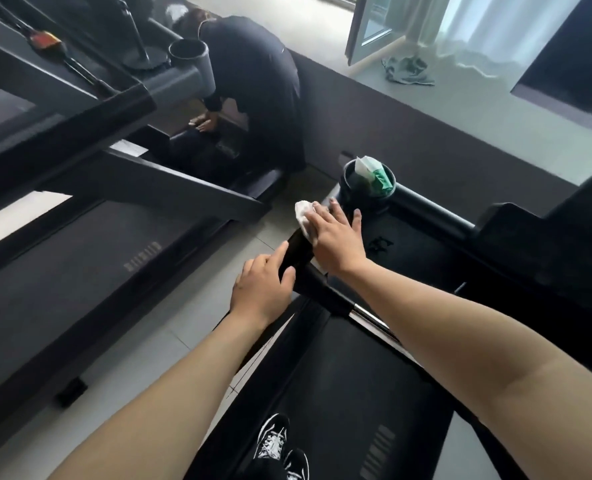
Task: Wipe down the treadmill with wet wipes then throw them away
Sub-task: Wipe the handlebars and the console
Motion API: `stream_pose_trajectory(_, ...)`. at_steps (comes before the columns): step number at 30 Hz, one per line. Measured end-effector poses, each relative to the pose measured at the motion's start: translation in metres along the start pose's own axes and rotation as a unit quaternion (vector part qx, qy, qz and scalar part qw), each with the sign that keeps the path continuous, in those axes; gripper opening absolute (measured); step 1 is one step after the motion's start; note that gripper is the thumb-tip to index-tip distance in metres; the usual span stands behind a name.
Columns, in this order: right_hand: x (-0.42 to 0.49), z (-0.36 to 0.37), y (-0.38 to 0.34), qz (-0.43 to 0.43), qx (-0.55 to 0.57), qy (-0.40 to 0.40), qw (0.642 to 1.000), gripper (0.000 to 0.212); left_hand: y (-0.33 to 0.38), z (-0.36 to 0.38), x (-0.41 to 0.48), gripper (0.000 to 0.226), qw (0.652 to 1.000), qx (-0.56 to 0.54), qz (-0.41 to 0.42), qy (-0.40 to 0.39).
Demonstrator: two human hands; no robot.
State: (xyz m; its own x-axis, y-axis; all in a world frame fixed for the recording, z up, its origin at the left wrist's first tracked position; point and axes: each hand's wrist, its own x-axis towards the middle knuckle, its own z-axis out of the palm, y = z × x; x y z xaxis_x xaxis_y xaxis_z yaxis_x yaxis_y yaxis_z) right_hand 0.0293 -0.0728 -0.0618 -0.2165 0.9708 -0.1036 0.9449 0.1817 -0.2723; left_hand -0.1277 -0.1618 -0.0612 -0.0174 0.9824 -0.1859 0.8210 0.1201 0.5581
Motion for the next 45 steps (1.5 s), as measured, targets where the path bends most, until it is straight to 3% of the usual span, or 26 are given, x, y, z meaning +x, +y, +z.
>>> stream_pose_trajectory(3,-0.021,0.015,0.004,-0.110,0.015,0.028,0.993,0.046,0.009,0.002,0.016,0.055,1.000,-0.014,-0.004,-0.011)
stream_pose_trajectory(6,-0.021,0.019,0.023,-0.172,-0.059,0.070,0.981,0.051,0.018,0.004,0.028,0.053,1.000,-0.019,-0.014,-0.013)
stream_pose_trajectory(11,0.005,0.000,0.040,-0.079,-0.109,0.047,0.990,0.068,0.030,0.010,0.043,0.056,1.000,-0.018,0.008,-0.019)
stream_pose_trajectory(15,0.022,-0.005,0.042,0.055,-0.020,0.047,0.997,0.065,0.041,0.016,0.063,0.056,0.999,-0.021,0.034,-0.018)
stream_pose_trajectory(18,0.013,0.007,0.036,0.003,0.073,0.157,0.985,0.040,0.045,0.021,0.068,0.055,0.999,-0.009,0.034,-0.002)
stream_pose_trajectory(21,-0.008,0.021,0.034,-0.042,0.120,0.233,0.964,0.033,0.043,0.027,0.069,0.054,0.997,0.021,0.065,0.031)
stream_pose_trajectory(26,-0.041,0.034,0.047,-0.022,0.070,0.213,0.974,0.025,0.049,0.039,0.076,0.057,0.983,0.085,0.157,0.043)
stream_pose_trajectory(30,-0.028,0.016,0.062,0.036,0.016,0.148,0.988,0.044,0.067,0.039,0.102,0.056,0.975,0.138,0.172,0.002)
stream_pose_trajectory(35,-0.012,0.008,0.089,0.089,-0.044,0.143,0.985,0.036,0.064,0.041,0.111,0.058,0.976,0.141,0.164,-0.006)
stream_pose_trajectory(39,-0.022,0.019,0.062,0.170,-0.007,0.170,0.971,0.035,0.066,0.042,0.111,0.058,0.976,0.145,0.164,-0.001)
stream_pose_trajectory(45,-0.057,0.037,0.042,0.069,0.022,0.196,0.978,0.023,0.065,0.038,0.110,0.055,0.978,0.127,0.164,-0.014)
